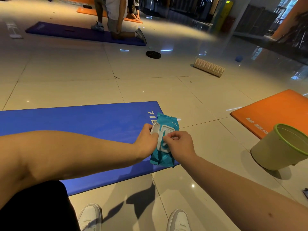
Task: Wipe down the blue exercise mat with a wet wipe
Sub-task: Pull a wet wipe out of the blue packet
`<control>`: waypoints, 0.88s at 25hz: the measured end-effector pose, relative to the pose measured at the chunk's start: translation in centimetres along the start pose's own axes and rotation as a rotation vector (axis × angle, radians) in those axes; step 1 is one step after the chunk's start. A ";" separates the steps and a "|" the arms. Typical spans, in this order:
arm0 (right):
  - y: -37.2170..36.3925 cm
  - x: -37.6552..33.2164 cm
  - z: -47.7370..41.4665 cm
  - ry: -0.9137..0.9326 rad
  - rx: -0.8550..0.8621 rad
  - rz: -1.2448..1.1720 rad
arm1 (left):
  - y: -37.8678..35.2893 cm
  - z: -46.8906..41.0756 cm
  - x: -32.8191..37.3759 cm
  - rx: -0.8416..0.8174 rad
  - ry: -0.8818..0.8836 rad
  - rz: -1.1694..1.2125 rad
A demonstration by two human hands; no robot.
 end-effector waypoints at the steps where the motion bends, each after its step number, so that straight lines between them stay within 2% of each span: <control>1: -0.2 -0.2 0.2 0.057 -0.021 0.038 | 0.0 0.0 -0.1 0.002 0.005 0.013; 4: -0.6 -0.4 0.1 0.154 -0.072 0.125 | 0.0 -0.1 -0.4 -0.003 0.023 0.103; 8: -0.6 -0.1 0.3 0.155 -0.098 0.194 | 0.0 -0.1 -0.5 0.040 -0.018 0.106; 15: 0.2 -0.2 0.4 0.046 0.026 -0.031 | 0.3 -0.9 -1.0 0.073 -0.073 -0.007; 22: 0.9 0.0 0.2 0.020 0.063 0.049 | 1.1 -1.6 -0.8 0.134 -0.094 -0.075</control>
Point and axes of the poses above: each hand's wrist, its own z-axis away from the middle knuckle, its own y-axis out of the back of the hand, x = y × z, the point moved 3 cm from there along -z, towards the middle knuckle, and after that the axes turned 6 degrees about x, right-handed, at the moved point
